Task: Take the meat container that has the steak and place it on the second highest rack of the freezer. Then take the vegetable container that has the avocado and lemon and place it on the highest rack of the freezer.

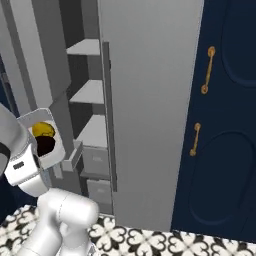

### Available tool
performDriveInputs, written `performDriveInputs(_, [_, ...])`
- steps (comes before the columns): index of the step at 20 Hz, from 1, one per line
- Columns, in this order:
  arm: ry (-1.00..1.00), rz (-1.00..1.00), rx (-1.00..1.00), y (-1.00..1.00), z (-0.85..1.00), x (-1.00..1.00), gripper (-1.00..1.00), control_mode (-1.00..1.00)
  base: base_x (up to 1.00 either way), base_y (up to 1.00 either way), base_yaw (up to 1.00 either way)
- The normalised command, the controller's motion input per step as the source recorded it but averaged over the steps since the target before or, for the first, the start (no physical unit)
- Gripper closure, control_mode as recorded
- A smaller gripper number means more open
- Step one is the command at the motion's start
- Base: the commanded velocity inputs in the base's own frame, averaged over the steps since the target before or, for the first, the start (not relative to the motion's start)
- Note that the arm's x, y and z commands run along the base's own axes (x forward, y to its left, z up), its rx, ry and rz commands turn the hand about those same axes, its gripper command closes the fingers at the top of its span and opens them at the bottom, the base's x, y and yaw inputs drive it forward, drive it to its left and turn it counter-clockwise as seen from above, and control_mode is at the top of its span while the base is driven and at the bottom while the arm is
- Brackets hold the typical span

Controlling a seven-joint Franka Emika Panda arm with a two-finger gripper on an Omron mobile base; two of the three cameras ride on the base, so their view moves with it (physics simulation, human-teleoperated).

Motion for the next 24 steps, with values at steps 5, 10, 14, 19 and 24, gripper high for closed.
performDriveInputs(5, [0.00,0.00,0.00,0.00,0.00,0.00,1.00,1.00,0.71,-0.61,0.19])
performDriveInputs(10, [0.00,0.00,0.00,0.00,0.00,0.00,1.00,1.00,0.24,-0.13,0.35])
performDriveInputs(14, [0.00,0.00,0.00,0.00,0.00,0.00,1.00,1.00,0.31,-0.23,0.45])
performDriveInputs(19, [0.00,0.00,0.00,0.00,0.00,0.00,1.00,1.00,0.83,-0.23,0.30])
performDriveInputs(24, [0.00,0.00,0.00,0.00,0.00,0.00,1.00,1.00,0.80,-0.05,0.09])
